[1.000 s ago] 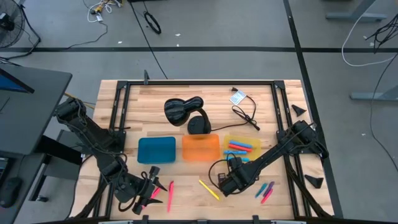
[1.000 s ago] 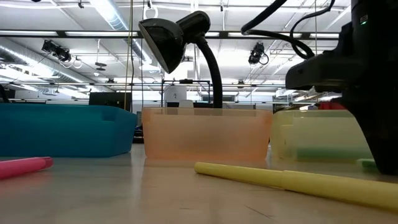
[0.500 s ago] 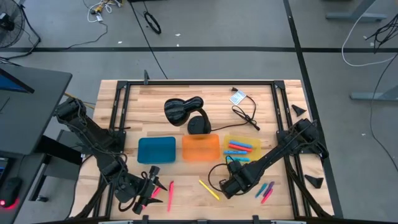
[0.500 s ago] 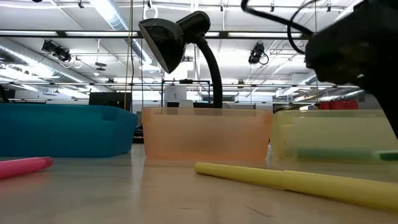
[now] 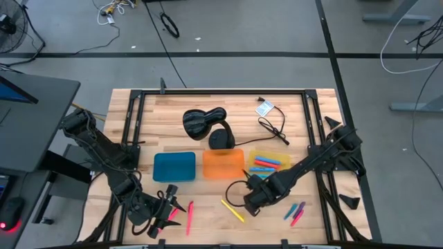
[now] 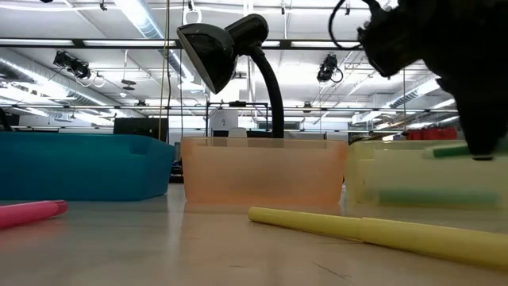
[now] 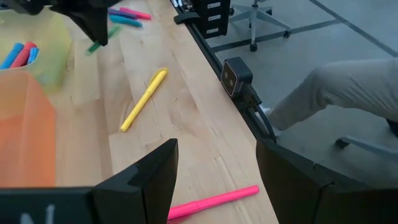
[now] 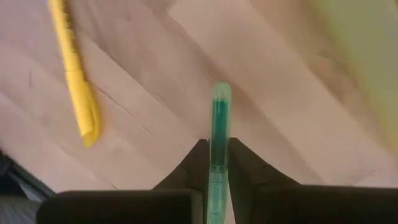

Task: Pick & Place Markers
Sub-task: Put the green pen into the orange bin

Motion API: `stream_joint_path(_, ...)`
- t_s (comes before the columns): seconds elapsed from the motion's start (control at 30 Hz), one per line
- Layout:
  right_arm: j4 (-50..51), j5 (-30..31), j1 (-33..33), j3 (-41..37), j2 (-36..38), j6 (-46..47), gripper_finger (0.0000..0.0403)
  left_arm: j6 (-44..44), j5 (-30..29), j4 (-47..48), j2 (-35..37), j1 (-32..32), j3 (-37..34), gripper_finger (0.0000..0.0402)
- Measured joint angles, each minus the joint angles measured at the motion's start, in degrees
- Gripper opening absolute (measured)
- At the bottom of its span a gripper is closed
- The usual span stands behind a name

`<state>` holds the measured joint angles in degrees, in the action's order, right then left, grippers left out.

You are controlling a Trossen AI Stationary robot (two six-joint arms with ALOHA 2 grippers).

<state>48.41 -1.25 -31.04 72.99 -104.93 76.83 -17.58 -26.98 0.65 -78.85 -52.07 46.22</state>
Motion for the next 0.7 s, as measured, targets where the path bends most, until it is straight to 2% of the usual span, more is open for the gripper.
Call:
stream_joint_path(0.2, -0.43, -0.93, 2.17, 0.02, 1.59, -12.81, 0.0034, -2.27, -0.24, -0.05, 0.00, 0.15, 0.00, 0.0222)
stream_joint_path(0.47, -0.68, -5.84, 4.59, 0.03, 1.64, -25.13, 0.0034, -6.19, -0.51, -0.05, 0.00, 0.15, -0.02, 0.0222)
stream_joint_path(0.7, 2.80, -7.32, 6.34, 3.47, 1.64, -35.76, 0.0034, -9.35, -4.25, -0.11, 0.00, 0.15, -0.02, 0.0222)
